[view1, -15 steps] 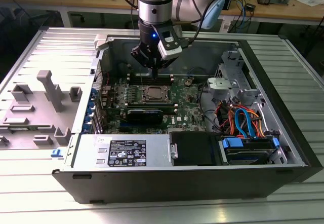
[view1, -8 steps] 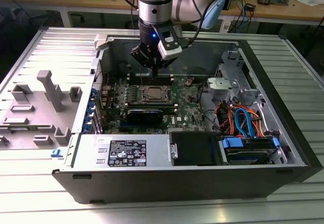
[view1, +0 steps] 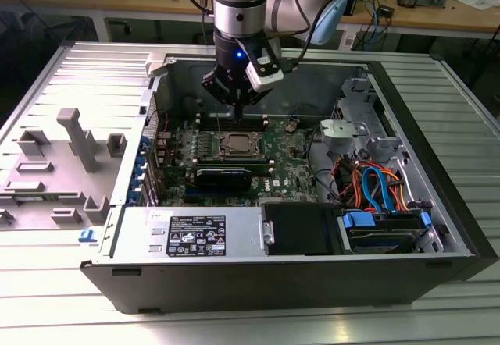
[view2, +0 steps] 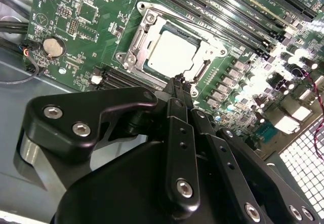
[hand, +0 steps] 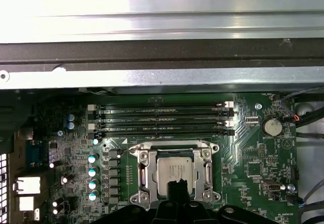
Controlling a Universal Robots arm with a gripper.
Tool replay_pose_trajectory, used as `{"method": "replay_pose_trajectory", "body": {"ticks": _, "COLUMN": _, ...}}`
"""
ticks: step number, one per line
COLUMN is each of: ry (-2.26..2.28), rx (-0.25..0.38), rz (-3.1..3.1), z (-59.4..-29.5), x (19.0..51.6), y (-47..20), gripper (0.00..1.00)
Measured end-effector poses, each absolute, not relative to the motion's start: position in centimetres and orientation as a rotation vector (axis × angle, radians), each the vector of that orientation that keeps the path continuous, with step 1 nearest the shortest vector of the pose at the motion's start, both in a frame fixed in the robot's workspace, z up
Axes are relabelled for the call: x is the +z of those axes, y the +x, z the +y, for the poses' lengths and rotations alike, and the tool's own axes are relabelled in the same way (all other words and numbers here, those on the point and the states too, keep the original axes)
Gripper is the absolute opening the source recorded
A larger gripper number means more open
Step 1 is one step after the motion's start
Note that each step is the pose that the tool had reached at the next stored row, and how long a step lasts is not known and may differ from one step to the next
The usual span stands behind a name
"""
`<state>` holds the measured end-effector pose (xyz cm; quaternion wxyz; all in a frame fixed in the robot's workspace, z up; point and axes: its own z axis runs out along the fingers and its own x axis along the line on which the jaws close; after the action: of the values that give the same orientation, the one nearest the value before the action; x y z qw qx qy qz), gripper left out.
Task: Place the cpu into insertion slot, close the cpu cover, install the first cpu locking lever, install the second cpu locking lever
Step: 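Install the first cpu locking lever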
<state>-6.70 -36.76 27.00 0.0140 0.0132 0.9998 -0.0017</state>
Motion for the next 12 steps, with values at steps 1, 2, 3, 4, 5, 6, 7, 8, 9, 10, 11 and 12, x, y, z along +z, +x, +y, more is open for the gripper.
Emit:
{"method": "replay_pose_trajectory", "body": {"ticks": 1, "ry": 0.041, "rx": -0.005, "rz": 3.113, "z": -36.76, "x": 27.0, "y": -6.7, "gripper": 0.11}}
{"method": "replay_pose_trajectory", "body": {"ticks": 2, "ry": 0.021, "rx": -0.003, "rz": 3.116, "z": -36.75, "x": 26.99, "y": -6.7, "gripper": 0.11}}
{"method": "replay_pose_trajectory", "body": {"ticks": 3, "ry": 0.0, "rx": -0.001, "rz": 3.118, "z": -36.75, "x": 26.98, "y": -6.7, "gripper": 0.11}}
{"method": "replay_pose_trajectory", "body": {"ticks": 4, "ry": 0.0, "rx": -0.001, "rz": 3.118, "z": -36.75, "x": 26.98, "y": -6.7, "gripper": 0.11}}
{"method": "replay_pose_trajectory", "body": {"ticks": 5, "ry": -0.001, "rx": -0.001, "rz": 3.118, "z": -36.76, "x": 26.98, "y": -6.7, "gripper": 0.11}}
{"method": "replay_pose_trajectory", "body": {"ticks": 6, "ry": -0.001, "rx": -0.001, "rz": 3.118, "z": -36.75, "x": 26.98, "y": -6.7, "gripper": 0.11}}
{"method": "replay_pose_trajectory", "body": {"ticks": 7, "ry": -0.001, "rx": -0.001, "rz": 3.118, "z": -36.76, "x": 26.98, "y": -6.7, "gripper": 0.11}}
{"method": "replay_pose_trajectory", "body": {"ticks": 8, "ry": -0.001, "rx": -0.001, "rz": 3.118, "z": -36.75, "x": 26.98, "y": -6.7, "gripper": 0.11}}
{"method": "replay_pose_trajectory", "body": {"ticks": 9, "ry": -0.002, "rx": -0.001, "rz": 3.118, "z": -36.75, "x": 26.98, "y": -6.7, "gripper": 0.11}}
{"method": "replay_pose_trajectory", "body": {"ticks": 10, "ry": -0.002, "rx": -0.001, "rz": 3.118, "z": -36.76, "x": 26.98, "y": -6.7, "gripper": 0.11}}
{"method": "replay_pose_trajectory", "body": {"ticks": 11, "ry": -0.002, "rx": -0.001, "rz": 3.118, "z": -36.75, "x": 26.98, "y": -6.7, "gripper": 0.11}}
{"method": "replay_pose_trajectory", "body": {"ticks": 12, "ry": -0.002, "rx": -0.001, "rz": 3.119, "z": -36.75, "x": 26.98, "y": -6.7, "gripper": 0.11}}
